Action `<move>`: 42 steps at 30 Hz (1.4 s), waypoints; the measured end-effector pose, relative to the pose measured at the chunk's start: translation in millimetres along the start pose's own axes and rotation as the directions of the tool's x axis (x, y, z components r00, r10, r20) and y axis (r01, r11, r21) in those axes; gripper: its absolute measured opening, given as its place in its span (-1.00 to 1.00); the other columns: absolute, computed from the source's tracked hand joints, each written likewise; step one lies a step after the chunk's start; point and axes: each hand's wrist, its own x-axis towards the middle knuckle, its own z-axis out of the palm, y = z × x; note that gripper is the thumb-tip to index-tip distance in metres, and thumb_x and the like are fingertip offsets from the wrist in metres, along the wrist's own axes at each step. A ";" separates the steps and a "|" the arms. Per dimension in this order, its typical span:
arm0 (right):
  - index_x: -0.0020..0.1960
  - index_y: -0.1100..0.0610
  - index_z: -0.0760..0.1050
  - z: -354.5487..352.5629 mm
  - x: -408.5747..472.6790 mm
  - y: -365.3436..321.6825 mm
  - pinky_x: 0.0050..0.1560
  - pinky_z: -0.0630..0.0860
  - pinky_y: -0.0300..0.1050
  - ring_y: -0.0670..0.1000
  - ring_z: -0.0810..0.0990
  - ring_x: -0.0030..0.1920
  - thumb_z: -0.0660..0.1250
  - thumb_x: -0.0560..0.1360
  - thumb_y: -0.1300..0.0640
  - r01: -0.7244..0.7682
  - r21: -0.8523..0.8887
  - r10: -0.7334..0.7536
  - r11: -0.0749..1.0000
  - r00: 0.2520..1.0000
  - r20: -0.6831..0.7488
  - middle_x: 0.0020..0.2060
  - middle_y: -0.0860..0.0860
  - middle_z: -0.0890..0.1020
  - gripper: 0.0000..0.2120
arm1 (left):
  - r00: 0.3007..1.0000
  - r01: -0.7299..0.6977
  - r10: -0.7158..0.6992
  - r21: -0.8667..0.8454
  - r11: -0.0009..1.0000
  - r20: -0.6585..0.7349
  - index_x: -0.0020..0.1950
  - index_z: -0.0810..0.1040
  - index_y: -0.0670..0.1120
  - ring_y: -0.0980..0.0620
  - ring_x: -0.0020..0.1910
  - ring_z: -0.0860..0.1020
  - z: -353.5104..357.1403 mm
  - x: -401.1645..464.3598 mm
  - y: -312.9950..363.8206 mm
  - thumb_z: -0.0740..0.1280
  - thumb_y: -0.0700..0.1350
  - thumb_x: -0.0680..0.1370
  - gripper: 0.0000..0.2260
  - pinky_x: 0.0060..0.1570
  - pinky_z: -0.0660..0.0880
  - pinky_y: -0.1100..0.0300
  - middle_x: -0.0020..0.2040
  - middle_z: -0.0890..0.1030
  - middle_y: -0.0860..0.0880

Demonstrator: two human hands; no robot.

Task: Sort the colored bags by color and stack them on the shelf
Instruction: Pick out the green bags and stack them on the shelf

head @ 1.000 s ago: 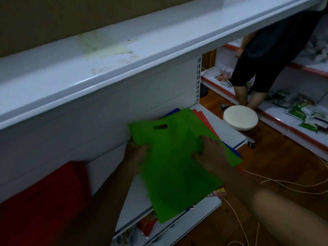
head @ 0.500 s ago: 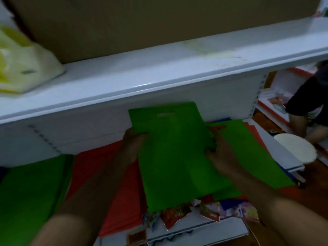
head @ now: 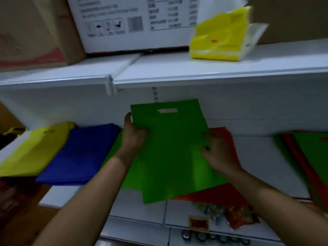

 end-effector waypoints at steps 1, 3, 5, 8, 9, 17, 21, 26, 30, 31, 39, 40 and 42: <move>0.42 0.20 0.40 19.7 0.1 -17.1 0.07 0.42 -0.22 0.15 0.51 0.23 0.31 0.47 0.34 0.006 -0.005 -0.006 1.000 1.000 0.013 0.36 0.17 0.43 -0.49 | 1.000 -0.012 0.012 0.005 1.000 -0.021 0.50 0.16 0.00 -0.08 0.03 0.62 -27.3 4.4 -11.1 0.39 -0.28 0.35 -0.23 -0.02 0.61 -0.06 0.13 0.60 -0.06; 0.41 0.21 0.40 57.4 -1.9 -49.2 0.17 0.41 -0.15 0.19 0.48 0.26 0.32 0.46 0.33 0.001 -0.002 -0.001 1.000 0.999 0.033 0.35 0.19 0.42 -0.49 | 0.998 -0.029 0.031 0.053 0.998 -0.054 0.52 0.15 0.04 -0.03 0.00 0.63 -77.1 10.2 -29.6 0.38 -0.26 0.34 -0.20 -0.05 0.61 -0.02 0.09 0.61 -0.02; 0.42 0.24 0.37 90.0 -7.4 -76.1 0.24 0.37 -0.15 0.18 0.44 0.31 0.33 0.47 0.33 0.001 0.018 -0.002 1.000 0.998 0.066 0.37 0.19 0.41 -0.48 | 0.995 -0.036 0.049 0.140 0.990 -0.089 0.40 0.39 -0.01 -0.02 0.00 0.64 -119.3 18.6 -49.8 0.38 -0.26 0.34 -0.38 -0.01 0.61 -0.04 0.08 0.63 -0.02; 0.46 0.23 0.31 127.6 -11.0 -106.7 0.25 0.33 -0.20 0.15 0.38 0.37 0.31 0.51 0.31 0.017 0.030 -0.021 0.999 0.990 0.136 0.43 0.16 0.35 -0.46 | 0.990 0.043 -0.004 0.272 0.961 -0.141 0.19 0.59 0.00 -0.12 -0.08 0.65 -166.7 28.6 -72.4 0.40 -0.28 0.41 -0.62 -0.04 0.62 -0.07 0.04 0.66 -0.12; 0.48 0.21 0.29 137.1 -10.1 -114.1 0.24 0.34 -0.20 0.14 0.37 0.38 0.30 0.52 0.30 0.020 0.028 -0.024 0.999 0.987 0.159 0.45 0.15 0.32 -0.46 | 0.988 0.061 -0.016 0.298 0.953 -0.153 0.19 0.60 -0.02 -0.14 -0.09 0.65 -177.7 32.1 -79.5 0.38 -0.30 0.44 -0.64 -0.06 0.62 -0.05 0.04 0.66 -0.15; 0.48 0.17 0.28 181.7 13.8 -122.2 0.23 0.38 -0.24 0.09 0.41 0.34 0.31 0.54 0.28 -0.047 0.028 0.040 0.999 0.980 0.197 0.42 0.11 0.36 -0.47 | 0.998 0.058 -0.063 0.437 0.898 -0.002 0.42 0.38 -0.22 -0.17 0.28 0.48 -184.7 66.3 -109.3 0.33 -0.28 0.47 -0.50 0.23 0.44 0.04 0.34 0.47 -0.20; 0.48 0.15 0.27 192.2 25.4 -99.7 -0.04 0.30 -0.38 0.05 0.44 0.29 0.29 0.56 0.25 -0.094 -0.024 0.097 0.995 0.977 0.188 0.42 0.08 0.35 -0.49 | 0.989 -0.073 -0.018 0.583 0.809 0.148 0.20 0.52 -0.36 -0.27 0.20 0.48 -158.1 94.6 -110.4 0.30 -0.21 0.35 -0.56 0.03 0.39 0.15 0.21 0.50 -0.31; 0.49 0.16 0.26 205.9 36.5 -72.5 0.22 0.41 -0.15 0.12 0.41 0.34 0.28 0.56 0.16 -0.109 -0.177 0.144 0.978 0.969 0.201 0.44 0.10 0.32 -0.48 | 0.971 -0.082 -0.093 0.665 0.743 0.223 0.17 0.52 -0.33 -0.25 0.16 0.50 -126.4 139.5 -152.3 0.32 -0.42 0.35 -0.63 -0.04 0.42 0.19 0.24 0.45 -0.26; 0.52 0.08 0.19 217.5 34.2 -53.5 0.46 0.21 0.02 0.16 0.14 0.50 0.23 0.58 -0.03 -0.051 -0.380 0.178 0.924 0.934 0.308 0.53 0.13 0.14 -0.44 | 0.946 -0.090 -0.155 0.690 0.718 0.285 0.24 0.44 -0.24 -0.17 0.22 0.44 -107.5 147.2 -185.3 0.37 -0.30 0.42 -0.61 0.08 0.42 0.13 0.24 0.40 -0.17; 0.54 0.07 0.16 219.8 32.6 -49.4 0.49 0.15 0.05 0.17 0.05 0.53 0.21 0.59 -0.06 -0.041 -0.413 0.196 0.910 0.920 0.341 0.55 0.14 0.07 -0.42 | 0.937 -0.112 -0.169 0.719 0.686 0.307 0.21 0.45 -0.19 -0.17 0.22 0.42 -105.1 147.8 -192.5 0.37 -0.22 0.43 -0.65 0.06 0.39 0.13 0.21 0.41 -0.16; 0.57 0.03 0.04 205.1 28.1 -48.5 0.49 0.07 0.03 0.13 -0.01 0.55 0.21 0.60 -0.08 0.038 -0.347 0.096 0.937 0.927 0.362 0.56 0.11 0.00 -0.37 | 0.920 -0.170 -0.205 0.812 0.558 0.334 0.52 0.21 -0.05 -0.23 0.54 -0.14 -97.1 126.9 -171.5 0.31 0.05 0.56 -0.42 0.50 0.01 -0.06 0.56 -0.14 -0.27; 0.58 0.02 0.02 200.0 26.6 -50.8 0.50 0.06 0.05 0.13 -0.02 0.55 0.21 0.60 -0.08 0.028 -0.324 0.093 0.946 0.931 0.352 0.57 0.10 -0.02 -0.35 | 0.927 -0.178 -0.176 0.803 0.568 0.330 0.54 0.18 -0.04 -0.22 0.55 -0.14 -96.2 124.1 -163.5 0.31 0.06 0.56 -0.40 0.50 0.00 -0.04 0.56 -0.16 -0.26; 0.58 0.01 0.00 188.0 24.0 -55.4 0.50 0.07 0.07 0.13 -0.01 0.55 0.22 0.59 -0.10 0.002 -0.286 0.095 0.958 0.941 0.324 0.57 0.07 -0.04 -0.34 | 0.935 -0.202 -0.118 0.777 0.597 0.334 0.55 0.16 -0.04 -0.21 0.55 -0.12 -93.1 121.7 -146.9 0.31 0.07 0.56 -0.38 0.48 0.00 0.00 0.56 -0.15 -0.24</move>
